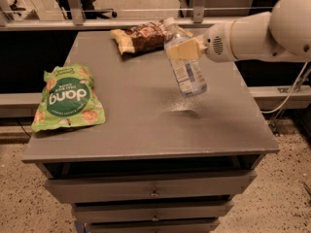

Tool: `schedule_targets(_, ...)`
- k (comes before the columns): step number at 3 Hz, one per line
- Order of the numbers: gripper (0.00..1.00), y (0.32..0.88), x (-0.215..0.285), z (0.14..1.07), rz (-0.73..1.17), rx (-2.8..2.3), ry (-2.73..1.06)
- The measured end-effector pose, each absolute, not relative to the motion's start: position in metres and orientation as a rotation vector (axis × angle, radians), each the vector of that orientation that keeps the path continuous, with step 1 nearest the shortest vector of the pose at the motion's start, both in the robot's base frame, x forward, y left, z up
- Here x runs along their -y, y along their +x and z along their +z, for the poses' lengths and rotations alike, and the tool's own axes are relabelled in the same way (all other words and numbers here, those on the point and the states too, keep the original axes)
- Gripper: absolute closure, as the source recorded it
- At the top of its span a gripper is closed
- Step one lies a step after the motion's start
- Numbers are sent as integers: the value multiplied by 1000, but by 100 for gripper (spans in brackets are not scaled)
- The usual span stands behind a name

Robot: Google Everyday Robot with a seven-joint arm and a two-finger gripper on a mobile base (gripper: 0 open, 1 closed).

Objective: Place blue plastic bottle upright

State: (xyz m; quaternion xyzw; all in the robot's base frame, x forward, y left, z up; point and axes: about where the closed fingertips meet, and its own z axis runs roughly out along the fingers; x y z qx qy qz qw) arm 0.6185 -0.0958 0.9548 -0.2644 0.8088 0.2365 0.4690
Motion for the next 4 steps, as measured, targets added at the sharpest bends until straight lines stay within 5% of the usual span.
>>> schedule_targets(1, 100, 626, 133, 961, 755, -1808, -547)
schedule_targets(4, 100, 596, 101, 980, 829, -1556, -744)
